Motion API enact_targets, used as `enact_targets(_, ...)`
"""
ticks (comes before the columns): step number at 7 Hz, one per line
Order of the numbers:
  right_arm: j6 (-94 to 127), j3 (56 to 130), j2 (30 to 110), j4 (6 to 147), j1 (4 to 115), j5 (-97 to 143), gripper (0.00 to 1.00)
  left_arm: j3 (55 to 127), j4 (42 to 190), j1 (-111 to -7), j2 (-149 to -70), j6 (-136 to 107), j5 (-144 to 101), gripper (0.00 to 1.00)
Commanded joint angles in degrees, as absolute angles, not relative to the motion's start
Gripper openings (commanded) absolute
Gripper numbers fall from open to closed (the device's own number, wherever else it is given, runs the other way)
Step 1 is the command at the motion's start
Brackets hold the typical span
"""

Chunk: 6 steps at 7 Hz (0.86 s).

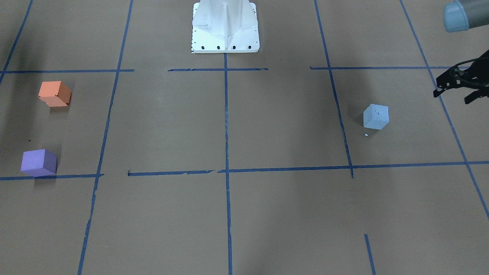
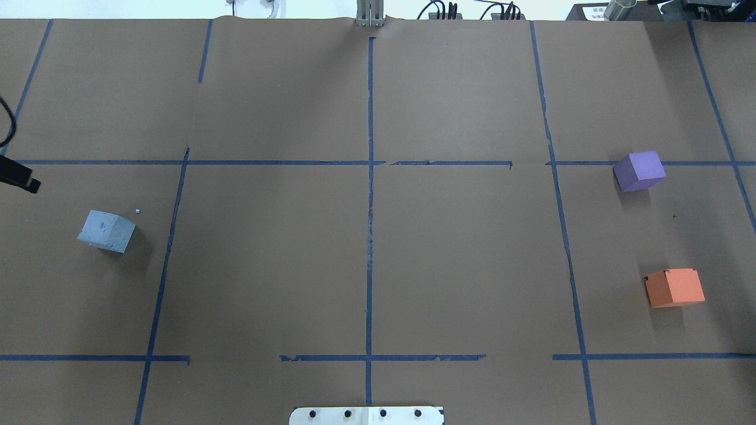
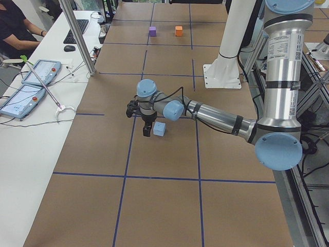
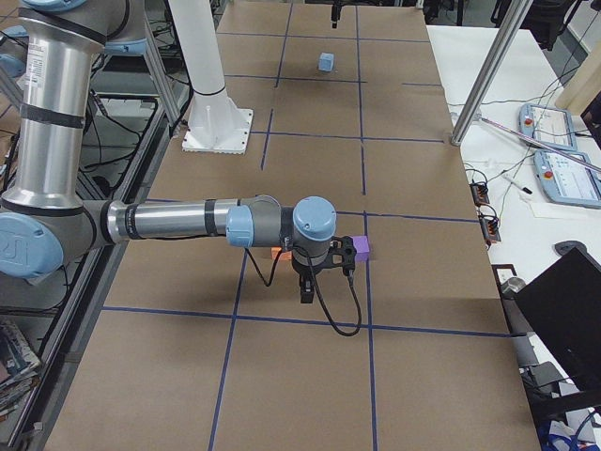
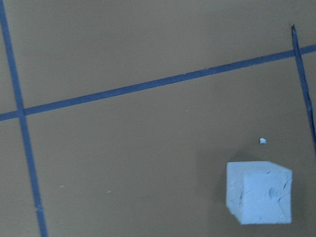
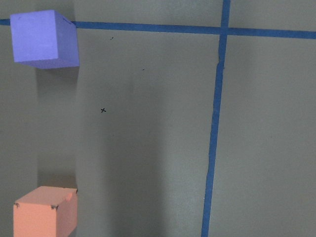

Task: Place blue block between orange and purple blocks
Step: 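Reach the left gripper down to the light blue cube and grasp it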

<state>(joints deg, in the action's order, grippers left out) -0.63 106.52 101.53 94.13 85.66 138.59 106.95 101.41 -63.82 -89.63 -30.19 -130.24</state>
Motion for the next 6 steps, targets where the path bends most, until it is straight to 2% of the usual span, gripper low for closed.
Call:
enact_targets(1, -0.7, 106.52, 101.6, 94.13, 85.52, 139.74, 1.0, 106.35, 102.92, -54.79, -91.58, -37.97, -121.25, 1.0)
enact_targets(6, -0.7, 106.44, 101.51, 94.13, 84.2, 140.44, 1.0, 98.27, 115.05, -49.93, -92.81, -38.41, -121.38, 1.0)
